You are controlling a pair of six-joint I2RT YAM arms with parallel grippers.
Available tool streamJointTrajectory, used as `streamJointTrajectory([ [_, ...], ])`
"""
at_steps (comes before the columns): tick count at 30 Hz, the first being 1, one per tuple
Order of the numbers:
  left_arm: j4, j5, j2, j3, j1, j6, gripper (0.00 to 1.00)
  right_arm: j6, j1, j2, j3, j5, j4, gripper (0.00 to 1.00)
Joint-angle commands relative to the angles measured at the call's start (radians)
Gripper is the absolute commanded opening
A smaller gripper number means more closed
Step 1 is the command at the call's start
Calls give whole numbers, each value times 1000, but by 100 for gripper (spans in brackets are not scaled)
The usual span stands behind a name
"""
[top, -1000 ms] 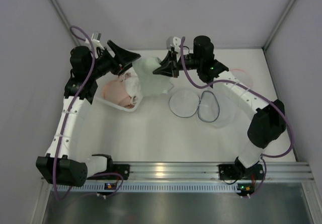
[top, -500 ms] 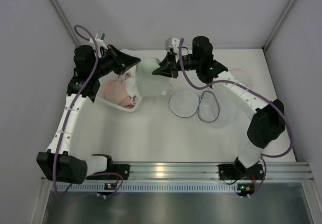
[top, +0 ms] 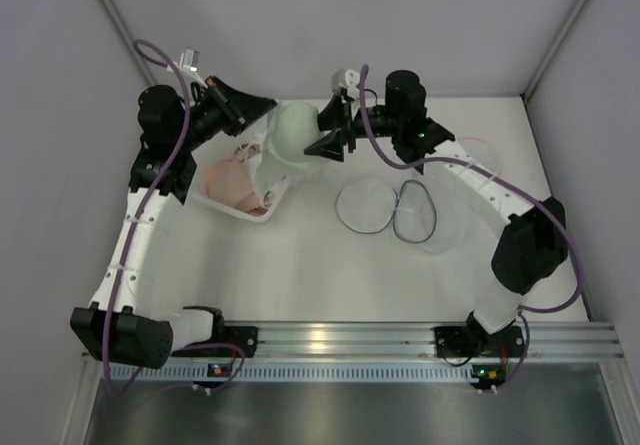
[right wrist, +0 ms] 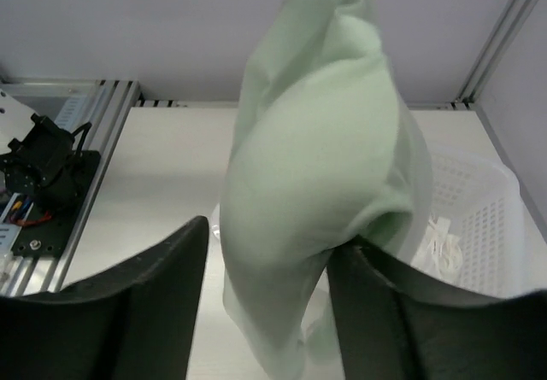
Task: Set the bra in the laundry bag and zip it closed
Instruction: Pick up the bra from the bin.
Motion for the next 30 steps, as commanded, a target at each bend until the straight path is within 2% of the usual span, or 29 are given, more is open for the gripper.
streamJointTrajectory([
  [1, 96, 20, -32, 46, -1, 27, 0, 87, -31, -16, 6, -33, 101, 60],
  [5, 98, 37, -37, 62, -1, 56, 0, 66, -48, -74, 0, 7, 46, 77],
  [6, 98, 42, -35, 68, -1, 72, 0, 27, -54, -88, 0, 46, -19, 79],
  [9, 77, 48, -31, 97, -1, 108, 0, 0, -63, -131, -36, 109, -66, 83],
  [14, 57, 53, -3, 138, -1, 142, 0, 26, -83, -203, -157, 183, -14, 91],
  [16, 57, 57, 9, 146, -1, 146, 0, 45, -86, -209, -168, 188, -3, 99],
  [18, 54, 48, 15, 152, -1, 160, 0, 66, -86, -215, -178, 199, 17, 99],
  [21, 29, 23, 25, 166, -1, 189, 0, 211, -86, -234, -232, 292, 110, 100],
  [24, 28, 8, 28, 165, -1, 211, 0, 288, -83, -249, -257, 382, 124, 99],
  [30, 26, 62, 69, 154, -5, 246, 0, 284, -83, -298, -298, 559, 94, 99],
])
